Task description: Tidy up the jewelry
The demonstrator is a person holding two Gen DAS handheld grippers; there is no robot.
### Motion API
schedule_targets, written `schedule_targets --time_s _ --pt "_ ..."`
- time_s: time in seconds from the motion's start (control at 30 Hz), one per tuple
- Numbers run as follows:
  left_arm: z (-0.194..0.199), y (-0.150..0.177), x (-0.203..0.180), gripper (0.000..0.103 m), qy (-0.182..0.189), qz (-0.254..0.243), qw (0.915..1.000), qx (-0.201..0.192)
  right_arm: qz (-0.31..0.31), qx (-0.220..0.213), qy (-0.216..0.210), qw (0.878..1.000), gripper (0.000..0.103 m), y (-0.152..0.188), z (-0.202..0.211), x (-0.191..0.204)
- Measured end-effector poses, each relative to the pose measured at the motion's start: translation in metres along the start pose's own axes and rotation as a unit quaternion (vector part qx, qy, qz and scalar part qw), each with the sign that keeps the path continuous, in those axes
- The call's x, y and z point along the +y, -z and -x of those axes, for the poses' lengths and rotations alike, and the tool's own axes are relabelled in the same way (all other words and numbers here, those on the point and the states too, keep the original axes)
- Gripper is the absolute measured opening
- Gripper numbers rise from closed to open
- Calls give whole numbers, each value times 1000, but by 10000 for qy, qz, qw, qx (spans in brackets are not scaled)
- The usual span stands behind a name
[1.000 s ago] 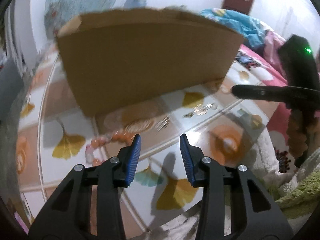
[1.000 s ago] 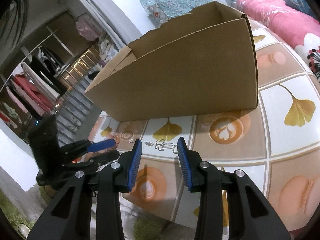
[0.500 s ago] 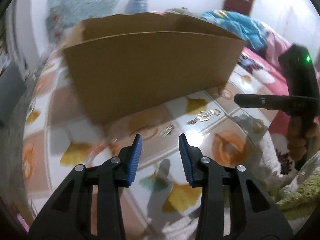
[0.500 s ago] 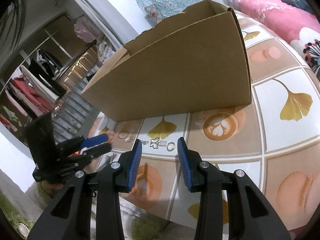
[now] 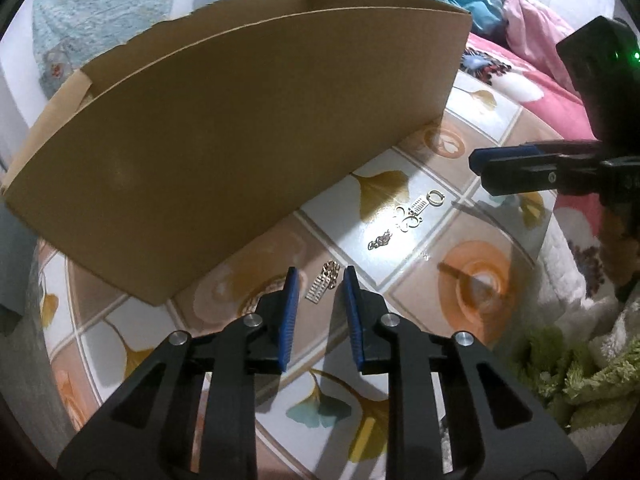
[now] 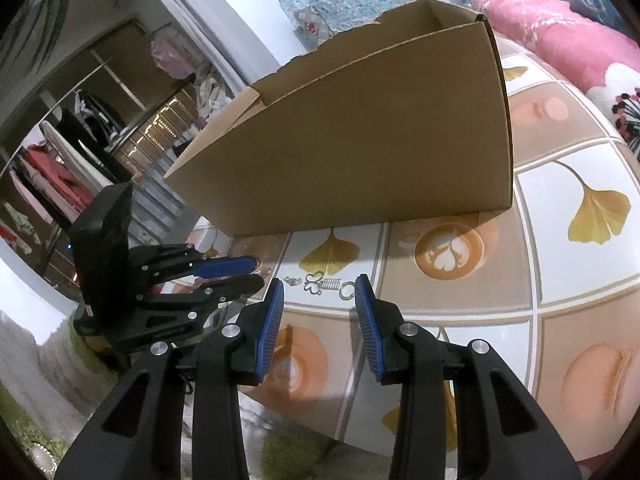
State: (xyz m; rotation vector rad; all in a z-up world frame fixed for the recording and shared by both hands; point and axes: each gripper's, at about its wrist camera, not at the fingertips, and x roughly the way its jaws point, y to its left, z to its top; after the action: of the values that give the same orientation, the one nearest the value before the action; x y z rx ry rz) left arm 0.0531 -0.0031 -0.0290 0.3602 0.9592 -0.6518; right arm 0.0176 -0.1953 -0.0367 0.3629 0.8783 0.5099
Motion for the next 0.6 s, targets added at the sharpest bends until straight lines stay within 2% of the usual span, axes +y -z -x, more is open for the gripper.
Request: schedule_targets --time_s 0.03,0.1,0.23,0.43,0.6 --pt "0 -1 0 19 41 -68 10000 35 -5 -10 1 10000 37 0 0 0" --pt "0 -3 -6 6 102 -224 9996 103 -12 -32 17 10000 37 1 2 0" --pt "-1 -3 -22 6 -111 -514 9986 92 -36 -62 36 10000 37 4 5 0" --pt "13 6 -28 6 -141 -232 9996 -83 -42 -51 61 10000 37 6 7 -3" --pt "31 11 -15 6 -45 400 9986 -342 52 -44 83 9999 37 4 5 2"
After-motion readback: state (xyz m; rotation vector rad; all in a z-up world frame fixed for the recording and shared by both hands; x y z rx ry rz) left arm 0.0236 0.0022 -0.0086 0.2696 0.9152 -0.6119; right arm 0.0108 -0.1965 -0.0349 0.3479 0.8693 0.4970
